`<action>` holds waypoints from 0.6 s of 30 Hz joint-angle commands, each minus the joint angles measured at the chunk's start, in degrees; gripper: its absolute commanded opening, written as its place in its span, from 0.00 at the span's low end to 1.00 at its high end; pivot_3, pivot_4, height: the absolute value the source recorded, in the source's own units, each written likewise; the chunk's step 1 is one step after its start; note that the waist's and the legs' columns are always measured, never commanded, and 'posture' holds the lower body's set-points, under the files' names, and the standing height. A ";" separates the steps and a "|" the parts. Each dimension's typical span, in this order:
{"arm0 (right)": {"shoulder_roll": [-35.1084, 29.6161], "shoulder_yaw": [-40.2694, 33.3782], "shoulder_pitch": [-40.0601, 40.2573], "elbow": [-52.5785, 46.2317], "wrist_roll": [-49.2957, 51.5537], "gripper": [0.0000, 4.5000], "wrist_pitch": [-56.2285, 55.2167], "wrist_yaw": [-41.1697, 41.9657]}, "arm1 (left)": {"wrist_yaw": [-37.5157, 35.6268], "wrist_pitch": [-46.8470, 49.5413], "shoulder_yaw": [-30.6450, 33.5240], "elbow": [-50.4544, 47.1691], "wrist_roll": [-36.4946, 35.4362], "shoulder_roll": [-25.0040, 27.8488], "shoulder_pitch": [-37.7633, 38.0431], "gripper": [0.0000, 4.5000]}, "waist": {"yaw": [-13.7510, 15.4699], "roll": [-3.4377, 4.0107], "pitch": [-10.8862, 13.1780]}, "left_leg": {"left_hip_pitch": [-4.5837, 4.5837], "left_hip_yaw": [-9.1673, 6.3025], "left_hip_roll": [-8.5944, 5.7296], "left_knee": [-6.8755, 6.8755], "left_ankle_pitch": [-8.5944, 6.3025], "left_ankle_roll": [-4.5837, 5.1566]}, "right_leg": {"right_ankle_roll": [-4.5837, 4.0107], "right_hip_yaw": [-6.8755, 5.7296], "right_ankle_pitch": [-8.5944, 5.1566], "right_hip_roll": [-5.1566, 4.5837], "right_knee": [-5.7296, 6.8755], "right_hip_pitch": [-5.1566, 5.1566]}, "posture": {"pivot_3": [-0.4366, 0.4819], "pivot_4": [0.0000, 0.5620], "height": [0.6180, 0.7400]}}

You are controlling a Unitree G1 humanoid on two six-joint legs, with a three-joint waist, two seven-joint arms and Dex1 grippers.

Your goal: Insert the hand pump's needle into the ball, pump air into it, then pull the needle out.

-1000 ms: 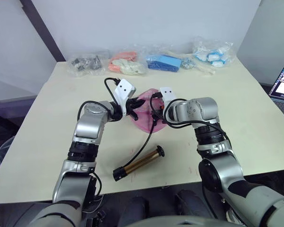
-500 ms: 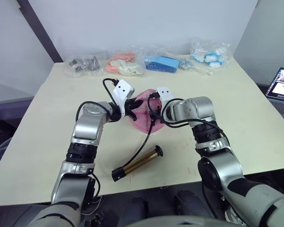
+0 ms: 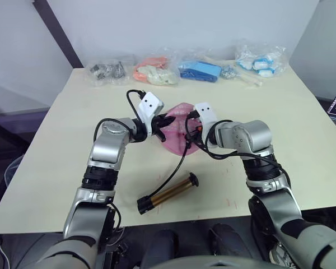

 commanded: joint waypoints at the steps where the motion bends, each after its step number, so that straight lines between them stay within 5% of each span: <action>1: 0.48 1.08 -0.54 -1.80 0.86 0.07 -0.84 0.29 | -4.09 -0.21 -7.32 3.33 0.15 -1.57 2.14 0.00 | 0.13 0.00 0.03 | -0.05 -0.06 -0.04 0.00 0.02 -0.03 | 0.00 -0.06 0.00 -0.02 -0.01 -0.02 | 0.48 0.27 1.00; 9: -0.31 2.21 -0.59 -2.93 1.25 0.07 -0.87 0.93 | -3.49 -1.01 -6.87 4.39 0.26 -1.93 2.07 0.00 | 0.20 0.03 0.06 | -0.34 -0.57 -0.16 0.02 0.11 -0.15 | 0.00 -0.45 0.00 -0.06 -0.02 -0.07 | 0.48 0.27 1.00; 13: -0.69 2.13 -0.14 -3.89 1.25 0.43 -0.80 0.70 | -3.34 -1.27 -6.88 4.52 0.35 -2.00 2.15 0.00 | 0.79 0.23 0.26 | -0.44 -0.69 -0.26 0.02 0.14 -0.18 | 0.00 -0.56 0.00 -0.02 -0.02 -0.09 | 0.48 0.27 1.00; 18: -2.93 1.32 0.26 -6.66 2.51 0.43 0.95 1.76 | -2.88 -2.13 -6.72 5.70 0.72 -1.79 1.80 0.00 | 1.41 0.20 0.30 | -0.68 -0.89 -0.49 0.02 0.16 -0.21 | 0.02 -0.67 -0.02 -0.16 -0.14 -0.22 | 0.48 0.27 1.00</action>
